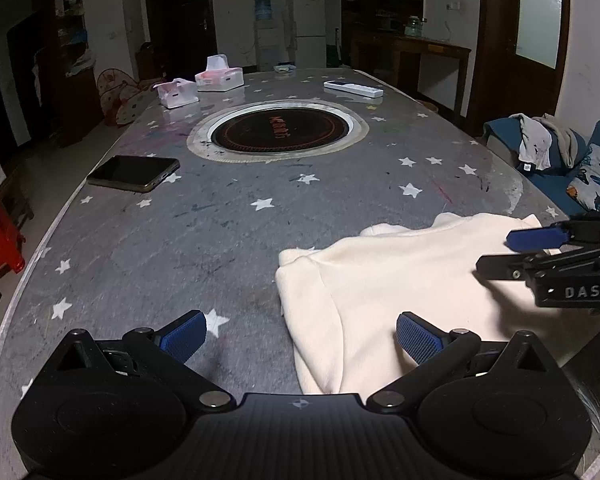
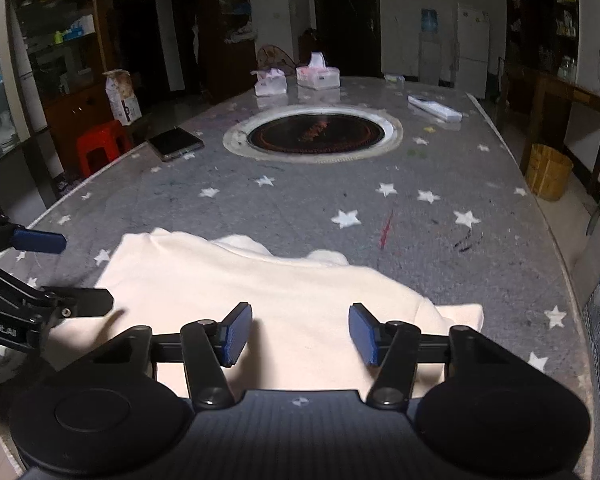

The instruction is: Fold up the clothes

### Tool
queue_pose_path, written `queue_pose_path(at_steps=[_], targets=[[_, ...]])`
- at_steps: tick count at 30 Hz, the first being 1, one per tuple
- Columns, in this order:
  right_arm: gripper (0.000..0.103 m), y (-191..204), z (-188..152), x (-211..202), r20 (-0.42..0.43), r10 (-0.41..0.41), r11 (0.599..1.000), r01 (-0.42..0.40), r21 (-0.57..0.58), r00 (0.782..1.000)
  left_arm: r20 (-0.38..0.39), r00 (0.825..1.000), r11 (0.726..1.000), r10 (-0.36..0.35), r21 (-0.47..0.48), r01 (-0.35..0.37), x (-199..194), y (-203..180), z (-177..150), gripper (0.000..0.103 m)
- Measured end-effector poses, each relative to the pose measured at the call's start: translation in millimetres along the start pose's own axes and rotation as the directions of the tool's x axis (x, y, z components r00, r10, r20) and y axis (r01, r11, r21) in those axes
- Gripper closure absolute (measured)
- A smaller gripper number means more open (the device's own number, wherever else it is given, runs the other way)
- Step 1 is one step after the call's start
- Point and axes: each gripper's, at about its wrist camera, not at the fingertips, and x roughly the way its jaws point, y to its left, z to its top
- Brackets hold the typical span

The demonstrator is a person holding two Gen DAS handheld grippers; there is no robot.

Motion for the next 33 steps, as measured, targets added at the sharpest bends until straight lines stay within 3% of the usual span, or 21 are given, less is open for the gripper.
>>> queue_pose_path(at_steps=[3,9,22,33], targets=[[0.051,-4,-1,7,-0.012,-0.001,1.0,0.001,0.012,1.0,-0.002,1.0,1.0,-0.005,0.005,0.005,4,-1,3,0.001],[0.054,-12,1,7,-0.007,-0.005,0.999,0.005,0.032,1.0,0.014,0.999,1.0,-0.029,0.009,0.029,10,1,12,0.012],[0.057,-26,14,11,0.031,-0.01,0.997,0.008,0.081,0.999,0.004,0.995,0.994,-0.103,0.044,0.103,42,-11,34,0.043],[0.06,-18,20,33,0.008,-0.004,0.999,0.004,0.035,1.0,-0.022,0.994,0.993,-0.104,0.058,0.105,63,-14,37,0.049]])
